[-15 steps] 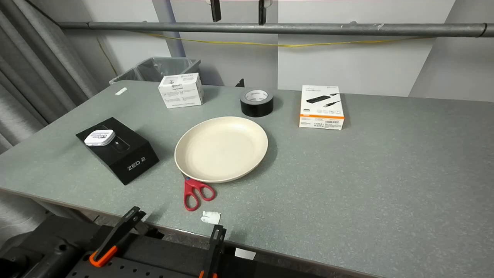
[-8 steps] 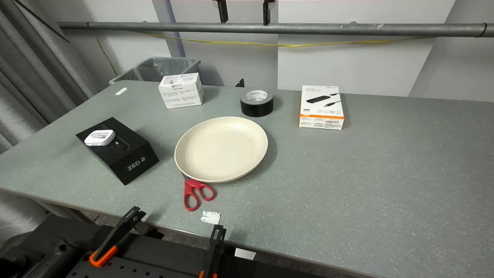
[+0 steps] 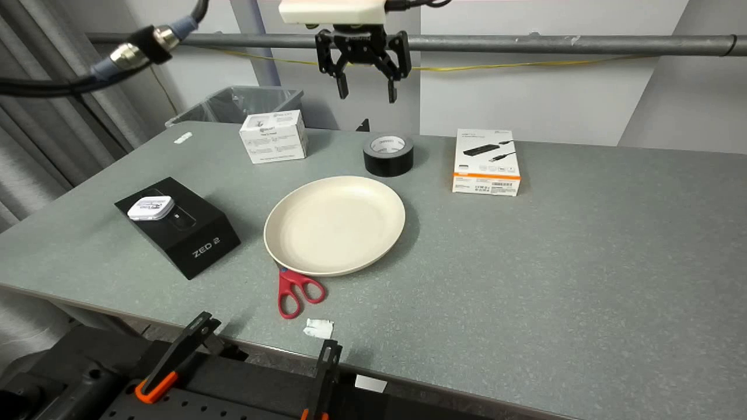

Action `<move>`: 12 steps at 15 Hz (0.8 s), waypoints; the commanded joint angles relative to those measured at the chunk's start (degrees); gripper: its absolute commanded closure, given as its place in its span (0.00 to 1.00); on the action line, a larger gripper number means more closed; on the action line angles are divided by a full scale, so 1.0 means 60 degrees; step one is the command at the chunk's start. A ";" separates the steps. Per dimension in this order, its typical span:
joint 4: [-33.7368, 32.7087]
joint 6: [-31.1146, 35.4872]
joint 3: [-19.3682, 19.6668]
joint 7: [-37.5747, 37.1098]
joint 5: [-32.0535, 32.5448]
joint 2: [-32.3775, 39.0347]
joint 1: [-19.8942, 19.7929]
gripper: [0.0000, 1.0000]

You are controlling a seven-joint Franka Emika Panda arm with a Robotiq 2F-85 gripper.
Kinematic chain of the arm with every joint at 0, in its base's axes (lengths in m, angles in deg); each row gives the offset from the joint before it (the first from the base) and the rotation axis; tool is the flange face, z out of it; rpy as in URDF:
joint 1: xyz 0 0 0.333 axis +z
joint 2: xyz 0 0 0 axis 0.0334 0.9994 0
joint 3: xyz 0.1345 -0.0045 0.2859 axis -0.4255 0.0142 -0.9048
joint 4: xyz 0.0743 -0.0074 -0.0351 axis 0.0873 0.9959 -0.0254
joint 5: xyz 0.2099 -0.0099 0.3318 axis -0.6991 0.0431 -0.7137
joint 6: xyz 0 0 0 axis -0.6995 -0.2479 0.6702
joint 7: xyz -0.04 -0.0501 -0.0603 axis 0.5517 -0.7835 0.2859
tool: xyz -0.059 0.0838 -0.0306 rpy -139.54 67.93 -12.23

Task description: Place the black tape on the white plate

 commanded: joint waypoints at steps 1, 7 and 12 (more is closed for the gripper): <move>-0.1180 -0.0537 -0.0160 -0.0129 -0.0008 0.1093 0.0123 0.00; -0.0862 -0.0106 -0.0188 -0.0020 0.0012 0.1023 0.0076 0.00; -0.1824 -0.0164 -0.0384 -0.0071 -0.0185 0.2095 0.0121 0.00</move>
